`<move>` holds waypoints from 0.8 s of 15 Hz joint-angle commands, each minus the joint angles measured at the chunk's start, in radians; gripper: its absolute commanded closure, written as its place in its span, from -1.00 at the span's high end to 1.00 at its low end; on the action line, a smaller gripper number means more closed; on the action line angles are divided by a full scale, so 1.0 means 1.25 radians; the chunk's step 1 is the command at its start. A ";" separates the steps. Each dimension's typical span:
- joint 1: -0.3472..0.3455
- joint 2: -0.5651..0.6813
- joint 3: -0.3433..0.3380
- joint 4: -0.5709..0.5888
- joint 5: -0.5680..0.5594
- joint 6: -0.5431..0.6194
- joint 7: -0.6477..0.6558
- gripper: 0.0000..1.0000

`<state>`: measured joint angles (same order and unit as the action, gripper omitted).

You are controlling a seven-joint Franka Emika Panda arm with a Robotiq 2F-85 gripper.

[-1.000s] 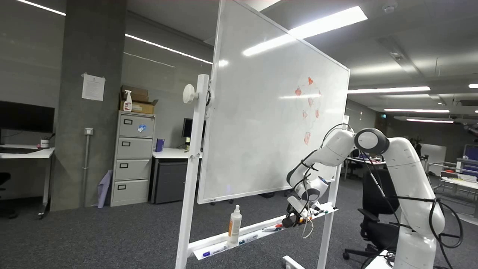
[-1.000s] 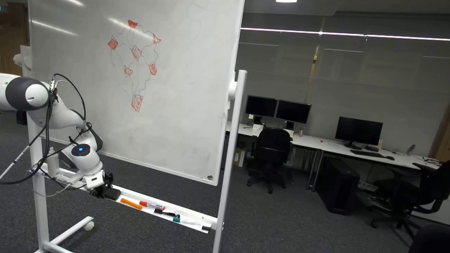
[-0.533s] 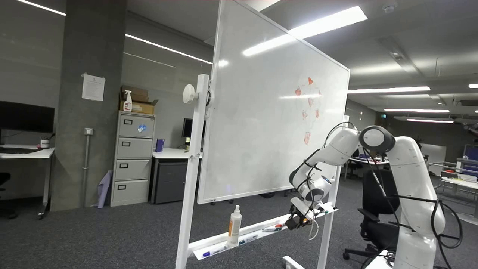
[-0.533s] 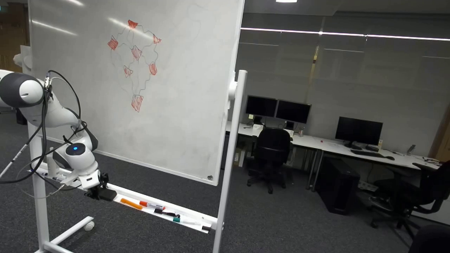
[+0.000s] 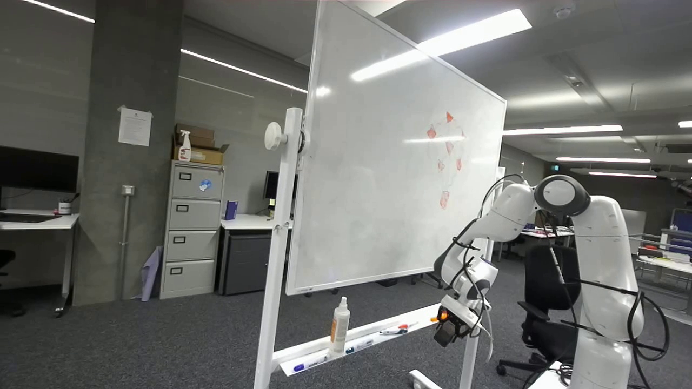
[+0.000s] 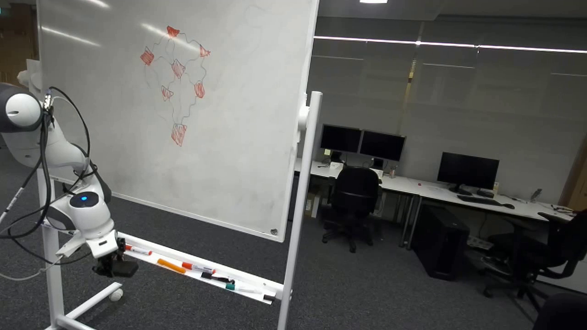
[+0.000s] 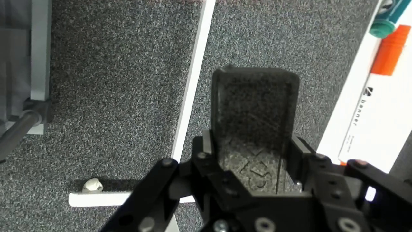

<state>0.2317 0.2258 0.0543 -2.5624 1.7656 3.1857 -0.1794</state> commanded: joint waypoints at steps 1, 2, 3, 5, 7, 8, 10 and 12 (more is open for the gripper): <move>-0.019 -0.105 0.011 -0.119 -0.119 -0.076 0.027 -0.38; -0.025 -0.115 0.016 -0.140 -0.177 -0.086 0.047 -0.38; -0.023 -0.118 0.016 -0.161 -0.232 -0.086 0.052 -0.38; 0.001 -0.140 -0.009 -0.195 -0.346 -0.094 0.097 -0.38; 0.008 -0.144 -0.023 -0.213 -0.458 -0.077 0.147 -0.38; -0.028 -0.104 0.002 -0.182 -0.501 -0.068 0.146 -0.38; -0.042 -0.090 -0.008 -0.170 -0.606 -0.079 0.176 -0.38; -0.022 -0.083 -0.008 -0.169 -0.568 -0.067 0.166 0.12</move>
<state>0.2038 0.1225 0.0449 -2.7739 1.0555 3.1016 0.0288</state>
